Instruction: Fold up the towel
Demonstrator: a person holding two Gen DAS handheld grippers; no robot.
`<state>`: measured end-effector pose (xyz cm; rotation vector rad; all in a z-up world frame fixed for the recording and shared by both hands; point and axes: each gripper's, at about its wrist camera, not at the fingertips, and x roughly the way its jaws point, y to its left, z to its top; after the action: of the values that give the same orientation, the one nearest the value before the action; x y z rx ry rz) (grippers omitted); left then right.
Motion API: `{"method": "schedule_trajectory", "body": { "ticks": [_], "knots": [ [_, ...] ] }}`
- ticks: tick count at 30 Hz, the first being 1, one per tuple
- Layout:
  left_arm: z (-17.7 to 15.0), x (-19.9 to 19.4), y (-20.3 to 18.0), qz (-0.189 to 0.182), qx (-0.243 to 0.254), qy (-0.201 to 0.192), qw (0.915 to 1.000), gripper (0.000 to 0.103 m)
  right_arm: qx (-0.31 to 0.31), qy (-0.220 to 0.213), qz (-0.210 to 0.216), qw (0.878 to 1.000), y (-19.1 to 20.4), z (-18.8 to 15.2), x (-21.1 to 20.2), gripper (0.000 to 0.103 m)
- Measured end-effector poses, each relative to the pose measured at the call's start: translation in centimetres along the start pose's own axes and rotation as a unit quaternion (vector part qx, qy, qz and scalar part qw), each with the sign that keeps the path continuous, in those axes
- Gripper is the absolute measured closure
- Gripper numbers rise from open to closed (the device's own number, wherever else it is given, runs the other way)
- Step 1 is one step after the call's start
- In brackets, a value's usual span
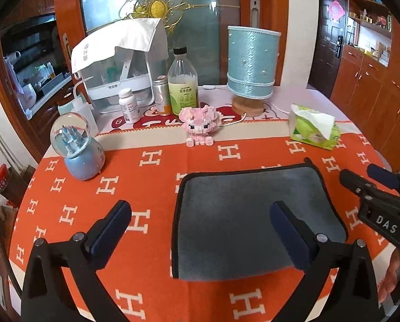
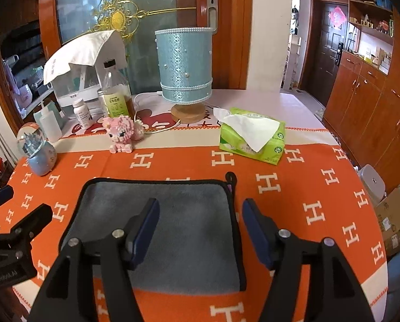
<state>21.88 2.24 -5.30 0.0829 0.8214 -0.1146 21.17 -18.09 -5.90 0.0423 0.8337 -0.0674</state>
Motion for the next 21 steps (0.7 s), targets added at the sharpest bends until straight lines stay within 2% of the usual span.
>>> {"method": "schedule_trajectory", "body": {
  "ticks": [3, 12, 21],
  "knots": [
    [-0.4, -1.4, -0.1, -0.012, -0.007, 0.003, 0.9999, 0.000, 0.002, 0.000, 0.001, 1.000, 0.2, -0.3, -1.2, 0.039],
    [-1.0, -5.4, 0.1, -0.011, -0.029, 0.001, 0.9995, 0.001, 0.004, 0.007, -0.009, 1.000, 0.4, -1.2, -4.9, 0.038],
    [-1.9, -10.5, 0.6, -0.005, -0.044, -0.011, 0.9990, 0.001, 0.008, -0.004, 0.013, 1.000, 0.5, -1.8, -10.0, 0.038]
  ]
}}
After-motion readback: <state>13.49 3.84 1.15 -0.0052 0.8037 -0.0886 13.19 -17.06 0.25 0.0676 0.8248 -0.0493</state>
